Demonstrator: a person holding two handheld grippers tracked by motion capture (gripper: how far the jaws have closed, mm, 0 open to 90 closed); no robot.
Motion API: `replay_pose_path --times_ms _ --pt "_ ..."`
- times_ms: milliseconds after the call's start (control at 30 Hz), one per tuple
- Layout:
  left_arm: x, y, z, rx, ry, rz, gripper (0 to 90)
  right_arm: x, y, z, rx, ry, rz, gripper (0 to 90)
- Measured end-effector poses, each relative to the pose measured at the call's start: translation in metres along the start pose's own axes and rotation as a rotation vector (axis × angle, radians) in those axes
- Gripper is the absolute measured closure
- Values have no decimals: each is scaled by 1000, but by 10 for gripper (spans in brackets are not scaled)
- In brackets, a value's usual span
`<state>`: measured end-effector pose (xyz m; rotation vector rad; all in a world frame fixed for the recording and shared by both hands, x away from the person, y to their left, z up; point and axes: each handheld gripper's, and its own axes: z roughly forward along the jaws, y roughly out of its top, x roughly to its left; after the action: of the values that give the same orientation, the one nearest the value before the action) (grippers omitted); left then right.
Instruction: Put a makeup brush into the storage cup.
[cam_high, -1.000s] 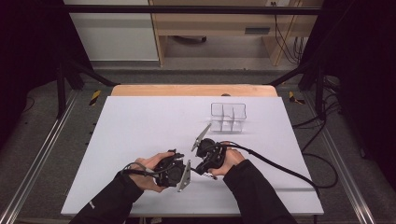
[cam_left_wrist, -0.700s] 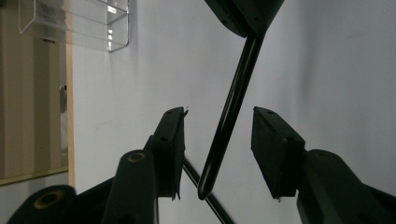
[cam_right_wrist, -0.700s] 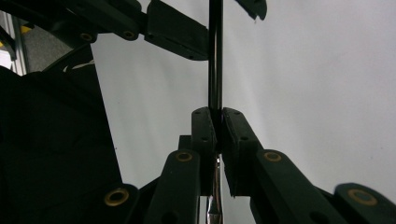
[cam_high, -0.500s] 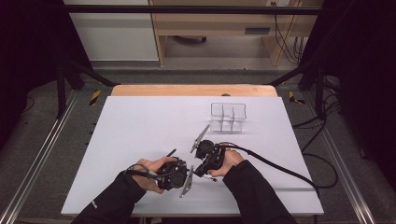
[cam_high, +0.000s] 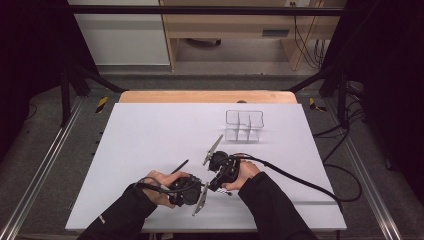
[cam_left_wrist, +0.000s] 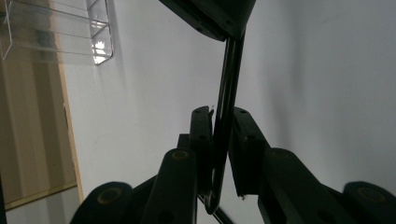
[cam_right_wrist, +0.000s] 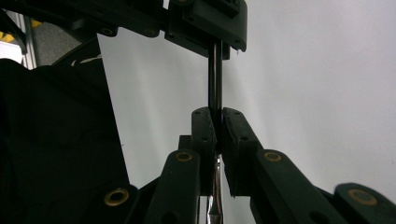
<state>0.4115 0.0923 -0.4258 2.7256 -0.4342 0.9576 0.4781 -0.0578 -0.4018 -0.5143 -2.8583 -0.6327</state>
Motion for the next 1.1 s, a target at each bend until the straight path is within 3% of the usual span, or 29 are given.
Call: replay_pose_path --times_ms 400,600,933,1100 --pt "-2 1 0 -1 -16 15 827 0 -1 -1 -3 6 -7 841" --pt "-1 0 -1 3 -28 3 829 1 -1 -1 -16 1 -14 834" --pt "2 -6 -2 14 -53 -86 829 0 -3 -11 -96 -78 -19 718" --pt "2 -12 -2 8 -61 -138 829 0 -5 -25 -176 -124 -15 656"
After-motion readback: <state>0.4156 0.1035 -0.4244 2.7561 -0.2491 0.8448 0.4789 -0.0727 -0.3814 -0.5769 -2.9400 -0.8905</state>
